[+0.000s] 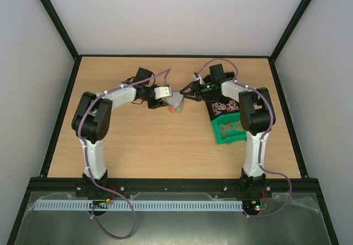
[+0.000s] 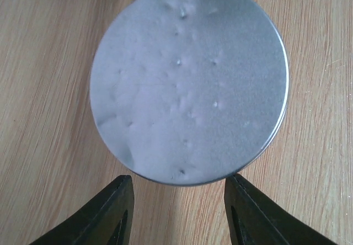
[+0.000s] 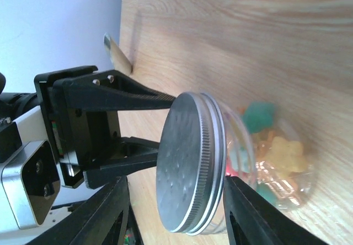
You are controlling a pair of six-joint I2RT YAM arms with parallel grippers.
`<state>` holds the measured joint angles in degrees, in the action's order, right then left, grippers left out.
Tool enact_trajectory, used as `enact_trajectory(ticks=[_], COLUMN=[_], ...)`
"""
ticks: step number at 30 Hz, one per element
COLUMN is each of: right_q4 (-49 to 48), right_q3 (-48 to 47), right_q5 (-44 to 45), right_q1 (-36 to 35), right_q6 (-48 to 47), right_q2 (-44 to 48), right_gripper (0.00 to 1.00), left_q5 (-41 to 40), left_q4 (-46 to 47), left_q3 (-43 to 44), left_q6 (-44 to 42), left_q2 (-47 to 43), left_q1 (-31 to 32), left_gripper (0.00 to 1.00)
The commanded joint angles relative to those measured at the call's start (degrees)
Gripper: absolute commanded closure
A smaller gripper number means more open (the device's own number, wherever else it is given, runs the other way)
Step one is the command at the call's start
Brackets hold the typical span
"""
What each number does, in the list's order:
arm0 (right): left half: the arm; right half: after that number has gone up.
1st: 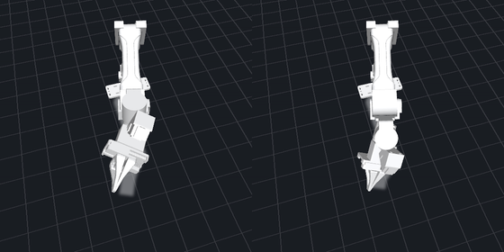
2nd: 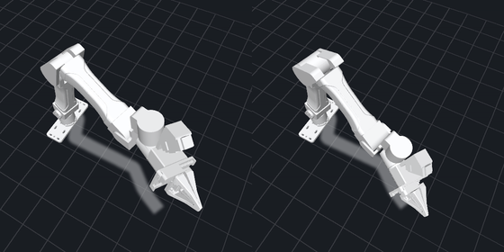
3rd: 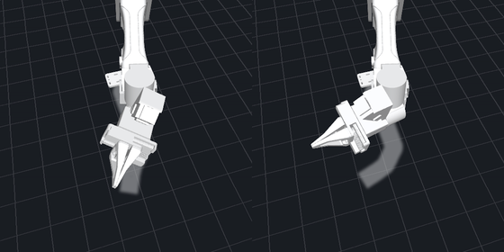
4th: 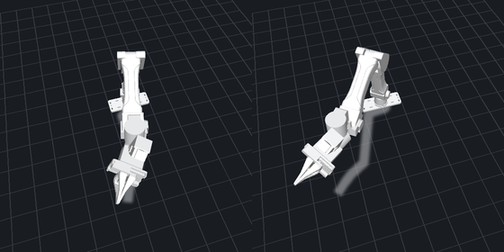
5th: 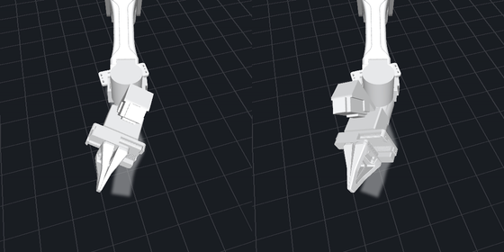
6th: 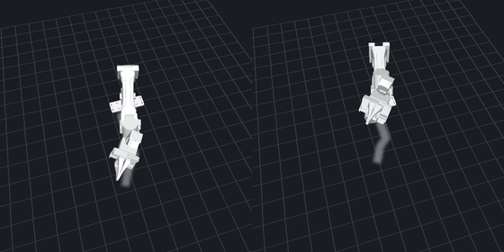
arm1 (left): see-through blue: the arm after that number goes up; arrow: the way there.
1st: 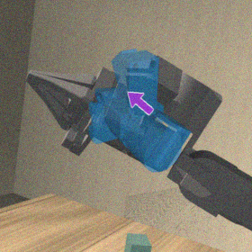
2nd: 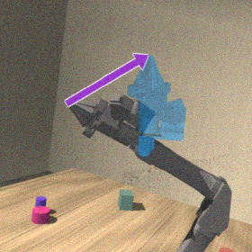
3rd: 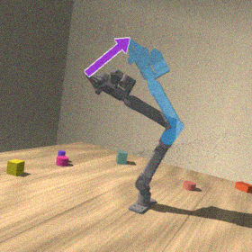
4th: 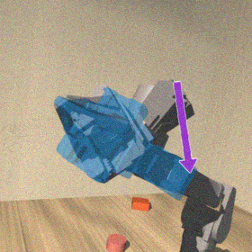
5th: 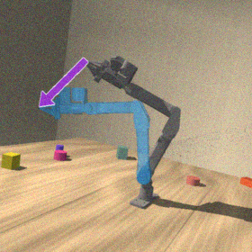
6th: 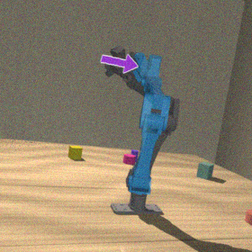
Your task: Pack the candies
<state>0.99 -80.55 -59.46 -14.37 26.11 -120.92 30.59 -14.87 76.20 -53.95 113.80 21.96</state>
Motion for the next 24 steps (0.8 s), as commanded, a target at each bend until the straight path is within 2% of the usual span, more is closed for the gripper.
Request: enact_trajectory(ticks=[1, 9, 13, 19, 24], right_q4=[7.9, 13.9, 17.8, 16.7, 16.8], right_q3=[-3.2, -5.0, -4.2, -2.6, -2.9], right_q5=[4.0, 14.2, 13.0, 11.6, 11.0], right_q1=[0.7, 0.7, 0.6, 0.4, -0.1], right_q6=[-4.1, -9.6, -13.0, -13.4, -13.5], right_q2=[1.7, 3.5, 2.8, 3.5, 3.3], right_gripper=[0.51, 0.49, 0.43, 0.44, 0.43], left_q5=[1.1, 1.8, 1.2, 0.0, 2.6], left_q4=[-0.4, -1.0, -2.4, -4.4, -7.2], left_q3=[2.1, 3.2, 3.0, 2.3, 1.2], left_q6=[0.6, 1.4, -0.3, -2.1, -3.6], left_q2=[1.0, 1.2, 0.8, 0.1, -2.9], left_q1=[0.3, 0.7, 1.3, 0.9, -1.8], left_gripper=[0.52, 0.52, 0.53, 0.53, 0.49])
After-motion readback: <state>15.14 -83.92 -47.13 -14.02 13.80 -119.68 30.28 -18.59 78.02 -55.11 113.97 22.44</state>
